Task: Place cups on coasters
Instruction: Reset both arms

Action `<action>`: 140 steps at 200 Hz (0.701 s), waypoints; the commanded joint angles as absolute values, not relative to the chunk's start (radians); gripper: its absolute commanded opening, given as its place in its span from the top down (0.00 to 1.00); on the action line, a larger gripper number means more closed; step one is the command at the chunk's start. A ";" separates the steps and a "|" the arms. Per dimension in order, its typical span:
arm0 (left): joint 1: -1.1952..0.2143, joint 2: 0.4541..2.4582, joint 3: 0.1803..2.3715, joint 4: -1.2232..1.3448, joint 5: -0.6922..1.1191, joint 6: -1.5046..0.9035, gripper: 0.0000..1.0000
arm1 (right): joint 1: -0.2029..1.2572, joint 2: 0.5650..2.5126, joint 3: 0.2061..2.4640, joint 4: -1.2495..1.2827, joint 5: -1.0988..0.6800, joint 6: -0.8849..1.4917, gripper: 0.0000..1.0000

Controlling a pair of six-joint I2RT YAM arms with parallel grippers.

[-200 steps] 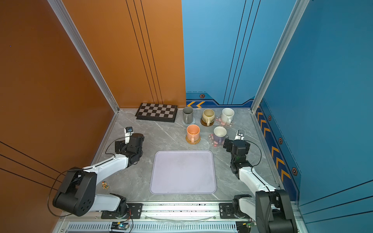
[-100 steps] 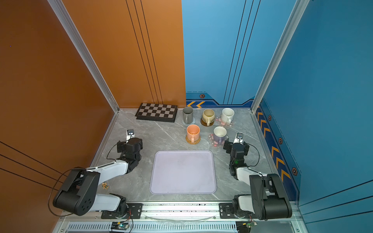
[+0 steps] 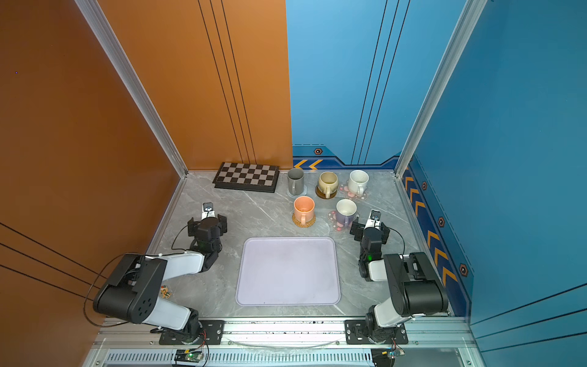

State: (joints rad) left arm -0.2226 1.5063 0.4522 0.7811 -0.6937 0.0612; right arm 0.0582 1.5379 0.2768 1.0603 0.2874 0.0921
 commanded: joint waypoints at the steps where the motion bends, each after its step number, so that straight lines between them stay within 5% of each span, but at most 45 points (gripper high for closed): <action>1: -0.216 1.536 0.433 0.851 -0.659 0.071 0.02 | 0.055 1.543 0.255 1.128 0.276 0.077 0.00; 140: -0.115 1.576 0.341 1.025 -0.398 0.025 0.02 | 0.027 1.545 0.316 1.017 0.135 0.064 0.00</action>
State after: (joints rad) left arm -0.1123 1.5520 0.3618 0.9428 -0.4400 0.0299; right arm 0.0315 1.5421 0.2966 1.0485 0.1520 0.0803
